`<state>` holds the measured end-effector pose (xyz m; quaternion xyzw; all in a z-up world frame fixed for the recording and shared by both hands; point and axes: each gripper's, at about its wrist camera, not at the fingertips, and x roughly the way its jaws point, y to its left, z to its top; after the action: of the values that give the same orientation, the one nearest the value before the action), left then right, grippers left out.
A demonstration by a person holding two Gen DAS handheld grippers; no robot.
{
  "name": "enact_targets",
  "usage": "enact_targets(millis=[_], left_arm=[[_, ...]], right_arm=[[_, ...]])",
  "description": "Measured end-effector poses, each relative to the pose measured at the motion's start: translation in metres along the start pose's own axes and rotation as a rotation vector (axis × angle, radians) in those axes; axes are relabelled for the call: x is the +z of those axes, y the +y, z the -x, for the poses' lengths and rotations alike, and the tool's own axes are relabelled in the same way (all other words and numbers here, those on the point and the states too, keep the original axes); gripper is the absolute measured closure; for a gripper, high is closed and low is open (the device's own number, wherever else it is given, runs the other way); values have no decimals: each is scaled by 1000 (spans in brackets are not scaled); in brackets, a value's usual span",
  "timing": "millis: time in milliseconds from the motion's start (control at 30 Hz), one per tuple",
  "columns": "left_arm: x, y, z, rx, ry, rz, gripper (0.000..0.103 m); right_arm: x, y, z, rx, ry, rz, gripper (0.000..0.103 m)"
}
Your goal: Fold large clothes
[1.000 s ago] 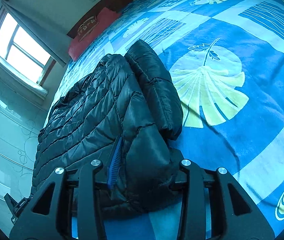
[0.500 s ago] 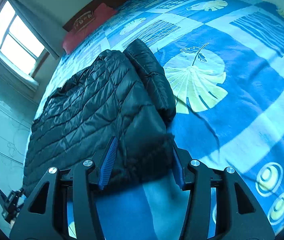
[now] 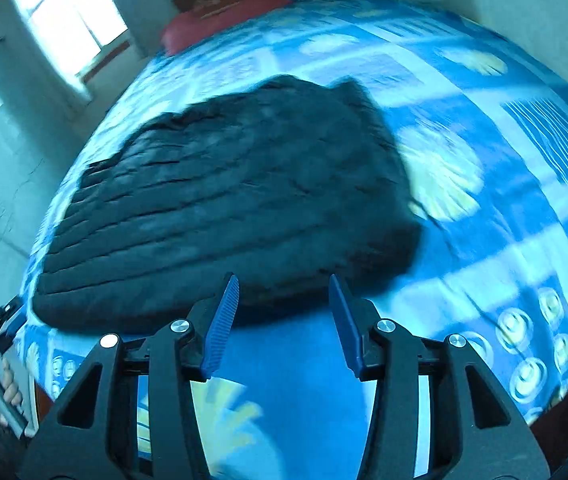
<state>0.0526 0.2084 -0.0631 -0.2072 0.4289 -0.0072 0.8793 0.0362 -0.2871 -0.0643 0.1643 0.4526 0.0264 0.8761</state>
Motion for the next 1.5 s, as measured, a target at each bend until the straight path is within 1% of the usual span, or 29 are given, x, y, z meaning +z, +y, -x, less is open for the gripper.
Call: enact_targets(millis=[67, 133, 267, 367, 433, 533, 600, 667, 700, 733, 900, 1033, 1100, 1133, 1233, 1300, 1333, 1367, 1400, 1433, 1500], left_arm=[[9, 0, -7, -5, 15, -16, 37], [20, -4, -19, 0, 30, -41, 37], [38, -12, -39, -5, 45, -65, 37], [55, -21, -52, -17, 53, -89, 37], [64, -27, -62, -3, 65, -122, 37], [72, -31, -76, 40, 76, -160, 37], [76, -30, -85, 36, 89, -152, 37], [78, -30, -91, 14, 101, -132, 37], [80, -29, -94, 4, 107, -124, 37], [81, -29, -99, -12, 120, -114, 37], [84, -36, -115, -25, 154, -134, 37], [85, -39, -129, -27, 189, -145, 36], [86, -38, -136, -32, 205, -141, 29], [86, -37, -142, -36, 219, -136, 28], [86, -33, -154, -73, 256, -109, 28], [85, -29, -160, -112, 275, -83, 28], [84, -27, -161, -122, 276, -77, 29], [83, -27, -163, -131, 273, -80, 33], [82, -28, -163, -137, 270, -88, 42], [80, -30, -163, -154, 267, -96, 47], [79, -35, -160, -167, 268, -99, 65]], right_arm=[[9, 17, -9, 14, 6, 34, 56], [20, 39, -26, 39, 21, 78, 56], [45, 81, -61, 54, 43, 144, 56], [66, 109, -84, 31, 31, 200, 56], [77, 127, -99, 3, 21, 234, 56], [86, 145, -115, -3, 10, 255, 56], [89, 154, -130, -24, 7, 273, 56], [88, 156, -147, -41, 35, 280, 56], [85, 155, -161, -60, 72, 283, 56], [82, 153, -170, -70, 87, 284, 56], [73, 155, -185, -107, 61, 312, 54], [70, 154, -186, -112, 46, 317, 54], [69, 154, -187, -112, 41, 317, 54], [69, 155, -187, -113, 39, 318, 54], [69, 155, -188, -116, 31, 321, 54], [68, 155, -187, -118, 23, 324, 54], [66, 156, -187, -118, 21, 324, 54], [65, 156, -187, -117, 18, 324, 54], [64, 157, -188, -117, 16, 323, 54], [63, 157, -188, -118, 14, 323, 54], [61, 159, -188, -124, 12, 328, 54]])
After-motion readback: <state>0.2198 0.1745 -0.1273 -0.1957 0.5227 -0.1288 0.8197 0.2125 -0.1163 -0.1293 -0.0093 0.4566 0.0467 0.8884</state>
